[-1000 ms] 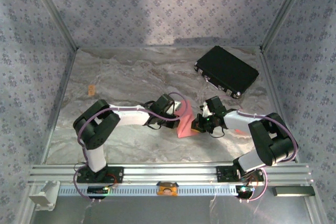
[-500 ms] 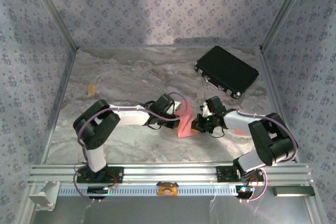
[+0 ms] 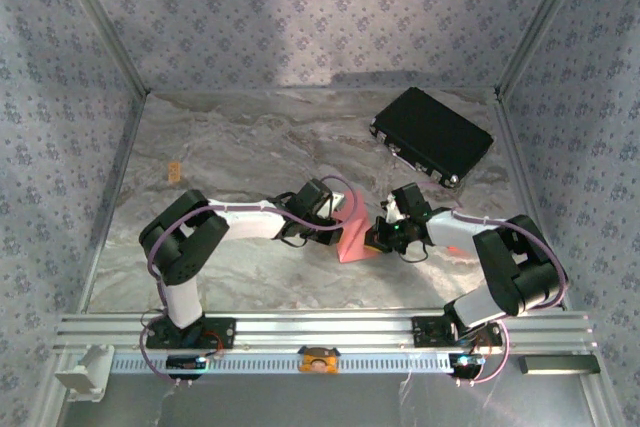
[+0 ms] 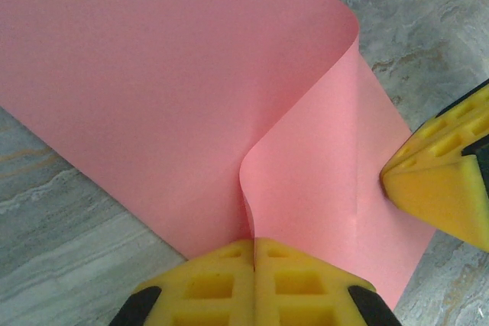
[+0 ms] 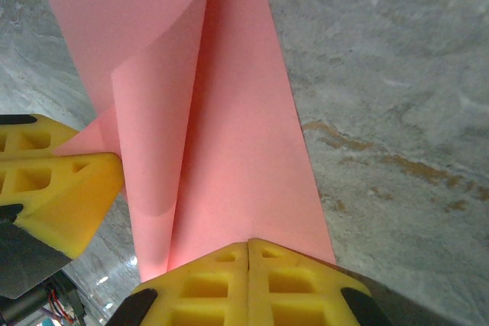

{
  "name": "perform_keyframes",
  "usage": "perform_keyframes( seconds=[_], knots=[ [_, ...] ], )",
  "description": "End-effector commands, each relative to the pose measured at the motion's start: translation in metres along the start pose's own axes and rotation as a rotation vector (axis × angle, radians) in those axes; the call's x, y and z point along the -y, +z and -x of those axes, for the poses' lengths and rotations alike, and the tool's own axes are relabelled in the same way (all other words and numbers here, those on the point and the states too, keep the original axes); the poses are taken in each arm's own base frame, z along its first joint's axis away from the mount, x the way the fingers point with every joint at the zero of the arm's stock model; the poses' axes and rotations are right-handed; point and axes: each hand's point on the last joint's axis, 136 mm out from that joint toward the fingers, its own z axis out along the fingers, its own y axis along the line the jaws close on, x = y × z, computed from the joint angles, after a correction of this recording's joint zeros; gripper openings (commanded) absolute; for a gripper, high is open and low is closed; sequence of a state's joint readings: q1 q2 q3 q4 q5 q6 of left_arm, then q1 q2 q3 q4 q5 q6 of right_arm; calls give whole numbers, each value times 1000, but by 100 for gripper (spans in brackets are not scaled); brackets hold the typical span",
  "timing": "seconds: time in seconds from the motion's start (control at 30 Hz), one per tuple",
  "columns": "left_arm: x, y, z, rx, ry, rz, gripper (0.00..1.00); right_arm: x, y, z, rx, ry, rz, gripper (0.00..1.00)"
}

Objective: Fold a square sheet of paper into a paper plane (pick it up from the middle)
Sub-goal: Fold the triangle a second time at the center of the table.

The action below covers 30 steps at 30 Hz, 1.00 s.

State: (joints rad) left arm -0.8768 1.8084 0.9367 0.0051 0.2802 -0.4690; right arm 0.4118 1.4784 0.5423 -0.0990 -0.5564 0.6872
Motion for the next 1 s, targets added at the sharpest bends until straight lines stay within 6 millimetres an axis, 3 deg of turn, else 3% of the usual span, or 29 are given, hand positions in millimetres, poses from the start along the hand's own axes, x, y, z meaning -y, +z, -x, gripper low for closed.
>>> perform_keyframes(
  seconds=[0.0,0.33,0.57,0.97],
  knots=[
    [4,-1,9,27,15,-25,0,19,2,-6,-22,31,-71,0],
    [3,3,7,24,13,-27,0,18,2,-7,-26,31,-69,0],
    [9,-7,17,57,26,-36,0,18,1,-7,-25,33,-70,0],
    [-4,4,1,5,-9,-2,0,18,1,-7,-26,32,-69,0]
  ],
)
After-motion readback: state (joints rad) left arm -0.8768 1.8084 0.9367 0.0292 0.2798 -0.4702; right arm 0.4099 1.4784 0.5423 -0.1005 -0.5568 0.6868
